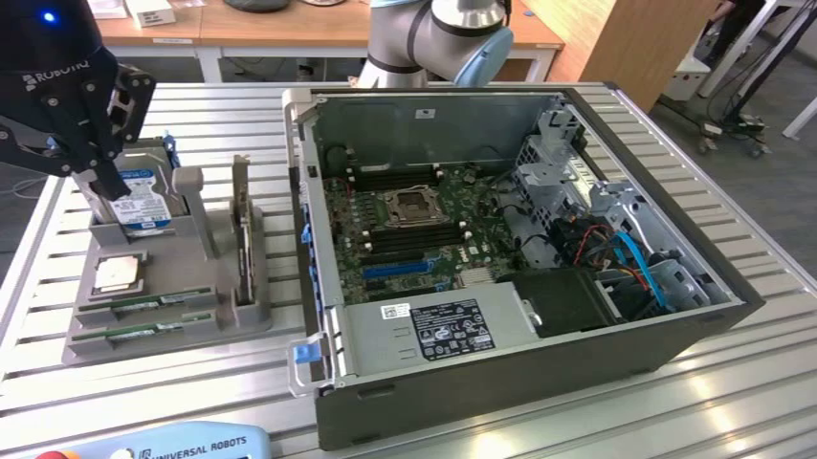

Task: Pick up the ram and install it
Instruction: 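Pick up the ram and move it above insertion slot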

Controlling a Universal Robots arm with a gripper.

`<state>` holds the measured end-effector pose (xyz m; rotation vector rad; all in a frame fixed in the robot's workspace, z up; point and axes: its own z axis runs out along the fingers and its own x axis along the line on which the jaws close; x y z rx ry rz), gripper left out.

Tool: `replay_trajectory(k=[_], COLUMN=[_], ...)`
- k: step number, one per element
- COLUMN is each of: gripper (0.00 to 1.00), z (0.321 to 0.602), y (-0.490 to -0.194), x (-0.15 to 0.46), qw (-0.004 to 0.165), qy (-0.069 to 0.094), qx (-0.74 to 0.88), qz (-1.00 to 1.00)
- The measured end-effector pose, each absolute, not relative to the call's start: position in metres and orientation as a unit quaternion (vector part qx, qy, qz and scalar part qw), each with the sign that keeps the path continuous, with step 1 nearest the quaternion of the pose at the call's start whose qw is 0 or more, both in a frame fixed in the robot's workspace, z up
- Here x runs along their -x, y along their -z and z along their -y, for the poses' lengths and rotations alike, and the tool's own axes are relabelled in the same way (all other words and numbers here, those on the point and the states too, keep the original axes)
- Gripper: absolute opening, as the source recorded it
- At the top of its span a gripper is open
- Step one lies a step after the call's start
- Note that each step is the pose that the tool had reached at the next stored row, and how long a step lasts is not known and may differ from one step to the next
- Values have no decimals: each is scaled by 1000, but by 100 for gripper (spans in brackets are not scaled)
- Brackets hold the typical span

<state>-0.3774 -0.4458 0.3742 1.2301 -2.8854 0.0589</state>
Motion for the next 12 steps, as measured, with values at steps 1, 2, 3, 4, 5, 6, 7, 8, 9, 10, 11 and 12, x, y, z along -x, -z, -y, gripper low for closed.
replay_trajectory(k=[1,2,3,4,5,6,7,8,9,10,11,12], gripper=[10,10,10,10,10,10,10,10,10,10,10,10], z=[446,446,446,446,446,446,446,446,446,446,446,446], y=[-374,-374,-374,-374,-374,-374,-373,-373,-373,-373,-373,-373], x=[377,377,377,377,377,377,377,377,377,377,377,377], qw=[2,2,2,2,2,2,2,3,3,4,4,5], qy=[-19,-19,-19,-19,-20,-20,-21,-22,-23,-24,-25,-26], qx=[-400,-409,-417,-424,-431,-437,-442,-448,-453,-458,-464,-468], qz=[916,913,909,905,902,899,897,894,891,889,886,883])
